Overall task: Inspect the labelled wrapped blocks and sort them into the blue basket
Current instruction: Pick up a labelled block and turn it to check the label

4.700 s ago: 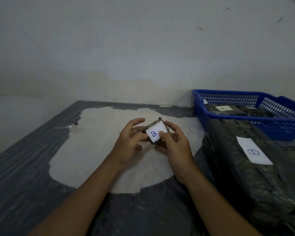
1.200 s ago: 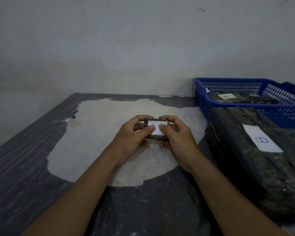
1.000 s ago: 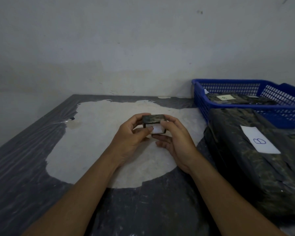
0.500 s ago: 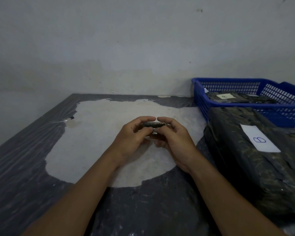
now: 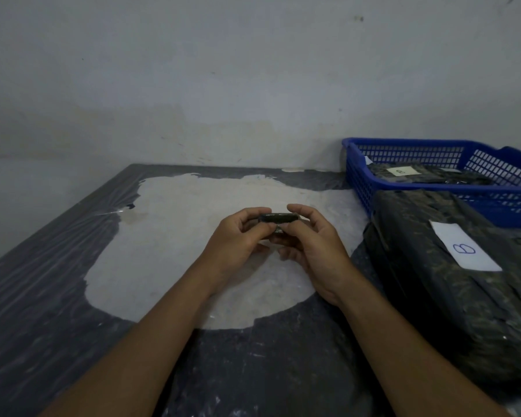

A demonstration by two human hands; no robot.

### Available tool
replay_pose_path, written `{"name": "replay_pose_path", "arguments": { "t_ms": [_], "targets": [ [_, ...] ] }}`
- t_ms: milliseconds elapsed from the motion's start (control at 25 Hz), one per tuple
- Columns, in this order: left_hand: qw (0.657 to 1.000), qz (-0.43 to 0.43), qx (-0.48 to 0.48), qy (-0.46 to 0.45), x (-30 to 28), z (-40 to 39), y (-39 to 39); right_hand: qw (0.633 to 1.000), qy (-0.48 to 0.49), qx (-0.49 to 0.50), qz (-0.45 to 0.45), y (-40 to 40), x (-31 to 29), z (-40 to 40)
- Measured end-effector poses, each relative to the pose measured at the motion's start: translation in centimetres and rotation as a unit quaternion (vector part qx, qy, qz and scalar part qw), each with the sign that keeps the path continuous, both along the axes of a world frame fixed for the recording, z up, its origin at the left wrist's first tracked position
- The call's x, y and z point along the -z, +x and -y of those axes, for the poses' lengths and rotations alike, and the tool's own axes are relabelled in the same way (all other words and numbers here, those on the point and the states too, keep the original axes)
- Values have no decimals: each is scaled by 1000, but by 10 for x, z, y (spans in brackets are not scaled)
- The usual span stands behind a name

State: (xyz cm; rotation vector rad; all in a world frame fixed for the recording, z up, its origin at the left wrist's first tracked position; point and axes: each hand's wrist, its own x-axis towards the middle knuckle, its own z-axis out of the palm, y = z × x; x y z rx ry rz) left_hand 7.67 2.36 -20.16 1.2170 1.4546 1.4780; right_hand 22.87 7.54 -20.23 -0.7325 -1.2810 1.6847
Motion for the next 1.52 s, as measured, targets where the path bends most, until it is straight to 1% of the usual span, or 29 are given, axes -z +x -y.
{"name": "replay_pose_path", "arguments": {
  "t_ms": [120, 280, 440, 720, 960, 1280, 1400, 1520],
  "targets": [
    [1000, 1, -1, -1, 0, 0, 0, 1000, 2, 4, 11, 1, 1, 0],
    [999, -33, -7, 4, -1, 1, 1, 1000, 15, 4, 25, 1, 1, 1],
    [999, -48, -6, 12, -3, 2, 2, 1000, 13, 4, 25, 1, 0, 1],
    [1000, -4, -4, 13, -3, 2, 2, 1000, -15, -7, -8, 2, -3, 1],
    [1000, -11, -2, 17, -2, 3, 2, 1000, -13, -5, -2, 1, 0, -2],
    [999, -29, -25, 17, -2, 1, 2, 1000, 11, 11, 14, 0, 2, -2],
    [999, -16, -20, 22, -2, 0, 3, 1000, 1, 2, 10, 0, 1, -1],
    [998, -38, -17, 54, -2, 2, 4, 999, -36, -7, -23, -1, -1, -3]
  ]
}}
